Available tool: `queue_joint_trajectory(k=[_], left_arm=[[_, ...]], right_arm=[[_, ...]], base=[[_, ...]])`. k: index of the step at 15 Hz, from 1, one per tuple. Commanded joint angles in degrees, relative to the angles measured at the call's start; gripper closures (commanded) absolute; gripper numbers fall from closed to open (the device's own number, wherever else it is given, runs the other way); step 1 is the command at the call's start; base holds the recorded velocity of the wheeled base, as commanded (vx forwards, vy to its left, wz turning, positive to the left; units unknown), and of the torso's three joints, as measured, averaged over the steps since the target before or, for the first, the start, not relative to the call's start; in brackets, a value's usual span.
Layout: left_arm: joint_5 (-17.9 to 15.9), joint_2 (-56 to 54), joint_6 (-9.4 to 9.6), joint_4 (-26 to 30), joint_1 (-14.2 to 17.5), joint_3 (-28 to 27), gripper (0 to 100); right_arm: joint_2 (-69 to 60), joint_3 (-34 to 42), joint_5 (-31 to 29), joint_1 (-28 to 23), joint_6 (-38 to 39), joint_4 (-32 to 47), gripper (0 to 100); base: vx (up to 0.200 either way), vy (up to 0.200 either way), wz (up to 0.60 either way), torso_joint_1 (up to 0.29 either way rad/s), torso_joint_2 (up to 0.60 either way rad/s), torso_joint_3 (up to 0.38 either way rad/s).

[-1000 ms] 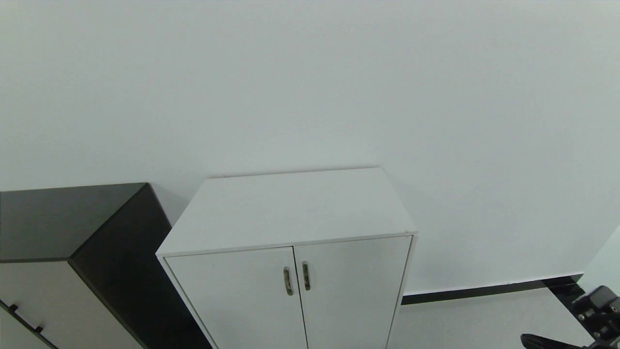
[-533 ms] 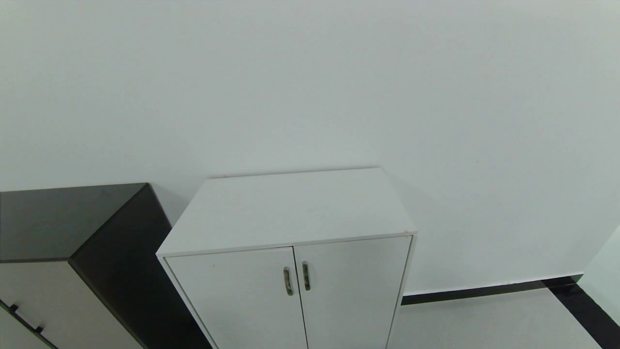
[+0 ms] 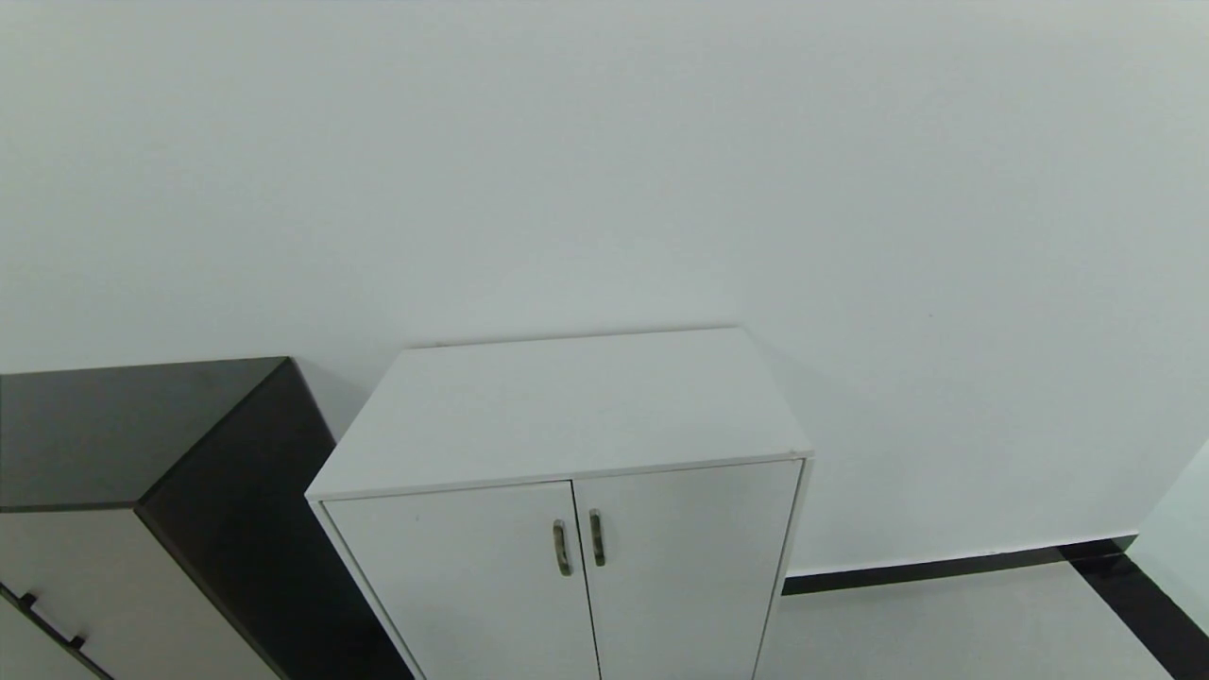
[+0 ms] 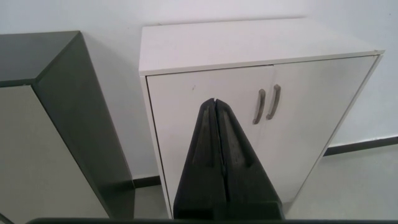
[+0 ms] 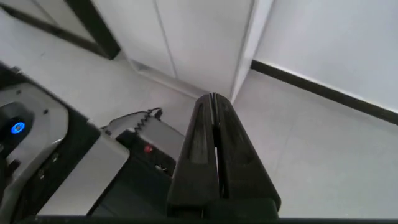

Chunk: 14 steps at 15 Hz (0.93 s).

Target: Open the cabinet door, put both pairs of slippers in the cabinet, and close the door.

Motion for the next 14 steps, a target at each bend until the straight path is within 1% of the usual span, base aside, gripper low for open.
queue_joint_trajectory(k=[1,2,3,4,5,8,9,10,11,14], left_arm=[[-0.01,0.07,0.02,-0.02,0.01,0.01,100],[-0.01,0.07,0.02,-0.02,0.01,0.01,100],[-0.01,0.07,0.02,-0.02,0.01,0.01,100],[-0.01,0.07,0.02,-0.02,0.01,0.01,100],[-0.01,0.07,0.11,-0.02,0.01,0.01,100],[-0.01,0.07,0.11,-0.02,0.01,0.01,100],[-0.01,0.07,0.11,-0.02,0.01,0.01,100],[-0.01,0.07,0.11,-0.02,0.01,0.01,100],[-0.01,0.07,0.11,-0.02,0.01,0.01,100],[-0.01,0.07,0.02,-0.02,0.01,0.01,100]], right_arm=[[-3.08,0.01,-1.05,-13.43,-0.19,0.09,100],[-4.48,0.01,-1.05,-17.83,-0.19,0.09,100],[-7.56,0.01,-1.14,-23.98,-0.19,0.09,100],[-10.72,0.1,-1.14,-26.7,-0.19,0.0,100],[-13.54,0.1,-1.14,-27.67,-0.1,0.0,100],[-20.3,0.1,-1.14,-28.37,-0.1,0.0,100],[-23.47,0.1,-1.14,-30.04,-0.1,0.0,100],[-25.75,0.1,-1.14,-30.39,-0.1,0.0,100],[-28.92,0.1,-1.14,-29.43,-0.01,0.0,100],[-29.71,0.1,-1.31,-28.9,0.6,0.09,100]], base=[[0.0,0.0,0.0,0.0,0.0,0.0],[0.0,0.0,0.0,0.0,0.0,0.0],[0.0,0.0,0.0,0.0,0.0,0.0],[0.0,0.0,0.0,0.0,0.0,0.0],[0.0,0.0,0.0,0.0,0.0,0.0],[0.0,0.0,0.0,0.0,0.0,0.0],[0.0,0.0,0.0,0.0,0.0,0.0],[0.0,0.0,0.0,0.0,0.0,0.0],[0.0,0.0,0.0,0.0,0.0,0.0],[0.0,0.0,0.0,0.0,0.0,0.0]])
